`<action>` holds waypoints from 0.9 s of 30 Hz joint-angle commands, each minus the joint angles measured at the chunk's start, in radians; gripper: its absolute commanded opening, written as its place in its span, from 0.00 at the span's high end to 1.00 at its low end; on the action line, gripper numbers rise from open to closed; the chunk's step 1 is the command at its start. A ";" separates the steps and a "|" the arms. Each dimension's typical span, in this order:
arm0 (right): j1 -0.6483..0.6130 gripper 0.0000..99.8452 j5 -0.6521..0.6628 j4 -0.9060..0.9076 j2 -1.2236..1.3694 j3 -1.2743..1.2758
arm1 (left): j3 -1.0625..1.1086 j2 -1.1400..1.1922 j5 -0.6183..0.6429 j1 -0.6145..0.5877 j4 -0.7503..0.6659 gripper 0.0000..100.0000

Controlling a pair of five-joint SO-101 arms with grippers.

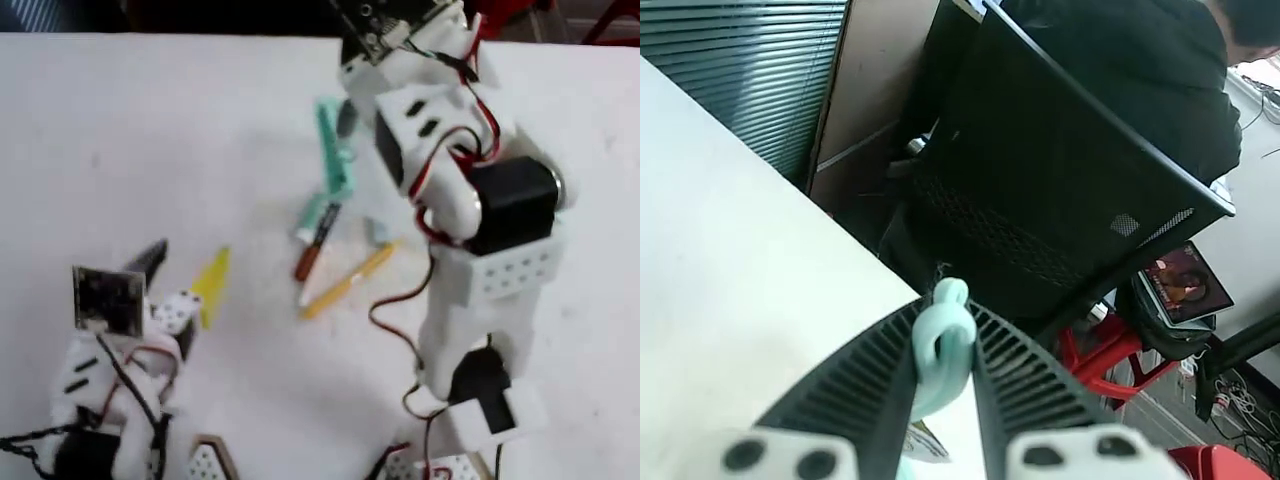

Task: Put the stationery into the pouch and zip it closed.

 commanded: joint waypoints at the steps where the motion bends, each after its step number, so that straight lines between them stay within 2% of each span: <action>1: 0.013 0.98 -0.006 -0.019 -0.053 -0.035 | -0.089 0.004 0.012 0.096 -0.005 0.83; 4: 0.030 0.98 -0.005 -0.019 -0.070 -0.035 | -0.083 0.004 0.014 0.120 -0.014 0.85; 18: 0.041 0.98 -0.012 -0.048 -0.088 -0.061 | -0.014 0.004 0.006 0.111 -0.100 0.85; 23: 0.035 0.98 -0.012 -0.047 -0.104 -0.101 | -0.011 0.004 0.011 0.113 -0.129 0.77; 27: 0.035 0.98 -0.052 -0.047 -0.111 -0.106 | -0.017 0.004 -0.002 0.119 -0.152 0.77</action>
